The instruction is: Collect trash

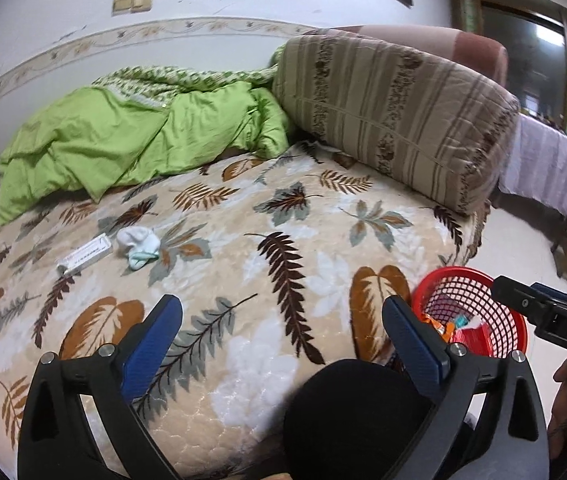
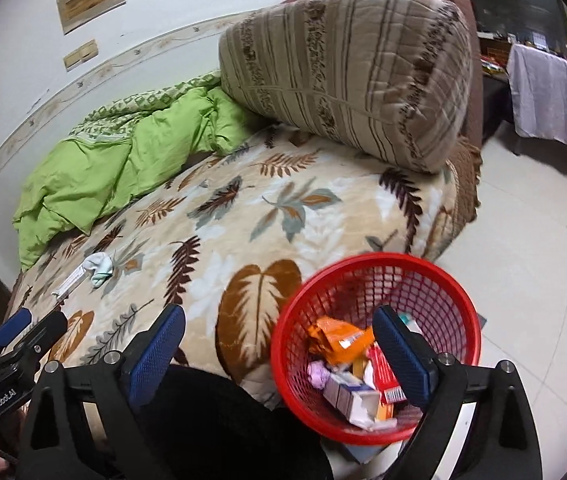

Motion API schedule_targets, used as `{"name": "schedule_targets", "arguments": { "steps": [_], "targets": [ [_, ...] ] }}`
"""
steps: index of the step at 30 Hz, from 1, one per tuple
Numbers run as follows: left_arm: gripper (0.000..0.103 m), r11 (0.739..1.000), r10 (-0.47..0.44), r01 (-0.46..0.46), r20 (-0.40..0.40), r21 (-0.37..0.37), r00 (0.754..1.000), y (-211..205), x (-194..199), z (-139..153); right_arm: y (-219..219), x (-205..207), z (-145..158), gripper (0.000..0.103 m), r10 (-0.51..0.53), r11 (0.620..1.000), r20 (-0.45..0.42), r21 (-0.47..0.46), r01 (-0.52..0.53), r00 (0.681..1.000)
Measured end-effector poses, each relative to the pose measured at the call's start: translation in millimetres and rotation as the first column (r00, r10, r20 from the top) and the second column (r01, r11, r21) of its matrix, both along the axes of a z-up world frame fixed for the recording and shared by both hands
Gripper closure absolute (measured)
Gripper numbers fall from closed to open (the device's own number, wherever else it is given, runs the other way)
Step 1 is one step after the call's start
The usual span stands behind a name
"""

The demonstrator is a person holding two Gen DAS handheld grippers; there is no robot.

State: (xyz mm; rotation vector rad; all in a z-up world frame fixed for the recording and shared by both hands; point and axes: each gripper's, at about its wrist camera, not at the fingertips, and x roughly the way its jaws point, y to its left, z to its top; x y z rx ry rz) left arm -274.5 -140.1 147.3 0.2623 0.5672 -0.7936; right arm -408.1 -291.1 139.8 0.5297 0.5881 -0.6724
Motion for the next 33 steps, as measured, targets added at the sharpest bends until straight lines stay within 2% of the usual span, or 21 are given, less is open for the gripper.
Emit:
{"name": "schedule_targets", "arguments": {
  "steps": [11, 23, 33],
  "targets": [
    [0.0, 0.999, -0.052, 0.051, 0.061, 0.017, 0.997, -0.8, -18.4, 5.3, 11.1, -12.2, 4.0, 0.007, -0.036, 0.999, -0.013, -0.032, 0.035, 0.999],
    [0.0, 0.991, -0.087, 0.069, 0.162, 0.114, 0.983, -9.2, -32.3, 4.4, 19.0, -14.5, 11.5, 0.007, -0.033, 0.997, -0.007, -0.075, 0.032, 0.999],
    [0.0, 0.995, -0.059, 0.047, 0.137, 0.091, 0.989, -4.7, -27.5, 6.6, 17.1, -14.8, 10.3, 0.007, -0.035, 0.997, -0.01, -0.072, 0.034, 0.999]
  ]
}}
